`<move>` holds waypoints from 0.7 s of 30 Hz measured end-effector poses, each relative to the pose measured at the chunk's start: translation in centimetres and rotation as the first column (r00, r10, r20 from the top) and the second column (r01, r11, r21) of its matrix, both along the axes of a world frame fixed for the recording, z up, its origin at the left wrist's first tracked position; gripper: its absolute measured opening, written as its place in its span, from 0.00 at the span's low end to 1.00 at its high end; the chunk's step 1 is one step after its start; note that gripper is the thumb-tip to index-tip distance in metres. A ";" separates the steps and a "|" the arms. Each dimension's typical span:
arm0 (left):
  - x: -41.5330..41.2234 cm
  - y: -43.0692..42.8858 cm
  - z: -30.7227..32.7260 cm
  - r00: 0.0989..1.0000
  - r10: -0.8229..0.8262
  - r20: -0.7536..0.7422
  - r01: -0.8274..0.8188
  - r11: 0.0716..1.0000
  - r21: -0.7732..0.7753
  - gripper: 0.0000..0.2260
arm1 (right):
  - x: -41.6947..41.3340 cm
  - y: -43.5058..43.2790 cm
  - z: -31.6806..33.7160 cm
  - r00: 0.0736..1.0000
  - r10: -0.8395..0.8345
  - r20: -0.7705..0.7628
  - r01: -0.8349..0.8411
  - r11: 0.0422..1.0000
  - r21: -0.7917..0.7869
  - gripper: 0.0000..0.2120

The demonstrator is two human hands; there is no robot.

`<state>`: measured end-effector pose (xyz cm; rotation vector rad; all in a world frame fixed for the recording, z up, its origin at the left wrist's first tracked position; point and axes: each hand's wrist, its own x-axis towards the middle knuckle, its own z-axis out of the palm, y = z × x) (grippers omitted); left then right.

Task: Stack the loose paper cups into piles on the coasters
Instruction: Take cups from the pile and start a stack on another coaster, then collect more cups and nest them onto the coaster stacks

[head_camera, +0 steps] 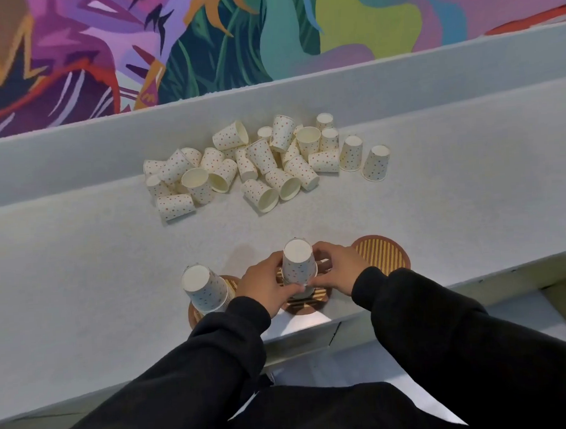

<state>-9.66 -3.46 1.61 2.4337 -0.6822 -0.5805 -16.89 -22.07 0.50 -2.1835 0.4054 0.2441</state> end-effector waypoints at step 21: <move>14.1 7.2 12.8 0.946 0.218 0.241 -0.159 0.957 -0.241 0.13 | 12.3 -4.4 8.8 0.992 0.088 0.087 -0.068 0.975 -0.212 0.13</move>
